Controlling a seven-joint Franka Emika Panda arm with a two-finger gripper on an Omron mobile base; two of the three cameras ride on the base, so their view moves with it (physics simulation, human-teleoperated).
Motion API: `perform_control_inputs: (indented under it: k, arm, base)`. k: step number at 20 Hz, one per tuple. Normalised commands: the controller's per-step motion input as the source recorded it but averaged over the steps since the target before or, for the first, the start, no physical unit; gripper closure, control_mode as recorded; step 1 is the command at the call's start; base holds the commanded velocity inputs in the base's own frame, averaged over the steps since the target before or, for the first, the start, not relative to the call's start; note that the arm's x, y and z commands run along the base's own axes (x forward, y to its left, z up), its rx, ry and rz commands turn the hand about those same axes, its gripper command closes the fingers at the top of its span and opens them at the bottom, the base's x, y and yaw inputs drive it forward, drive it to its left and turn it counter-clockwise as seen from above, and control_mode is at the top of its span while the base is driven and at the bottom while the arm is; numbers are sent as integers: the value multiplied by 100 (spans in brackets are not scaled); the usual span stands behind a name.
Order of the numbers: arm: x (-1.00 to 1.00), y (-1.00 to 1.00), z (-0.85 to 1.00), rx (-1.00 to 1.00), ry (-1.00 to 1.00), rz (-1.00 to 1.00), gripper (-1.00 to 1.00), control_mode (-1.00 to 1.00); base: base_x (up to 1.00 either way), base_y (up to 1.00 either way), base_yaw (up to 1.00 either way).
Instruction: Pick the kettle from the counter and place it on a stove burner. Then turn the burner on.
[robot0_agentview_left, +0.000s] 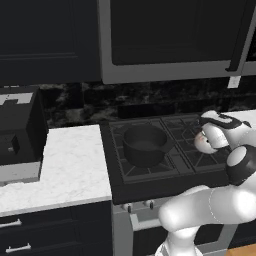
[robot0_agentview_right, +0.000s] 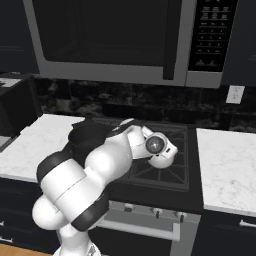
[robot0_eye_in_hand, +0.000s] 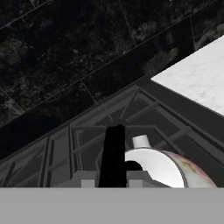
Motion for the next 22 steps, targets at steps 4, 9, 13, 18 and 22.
perform_control_inputs:
  k: [4,9,13,18,22]
  arm:
    - [20,0,-34,-7,0,0,100,-100]
    - [11,0,-46,-10,0,0,100,-100]
    - [0,0,-26,-4,3,0,-100,-100]
    - [0,0,0,0,0,0,-100,-100]
    - [-2,0,2,0,0,0,-100,-100]
  base:
    - [0,0,0]
    - [0,0,0]
    - [0,0,0]
    - [0,0,0]
    - [0,0,0]
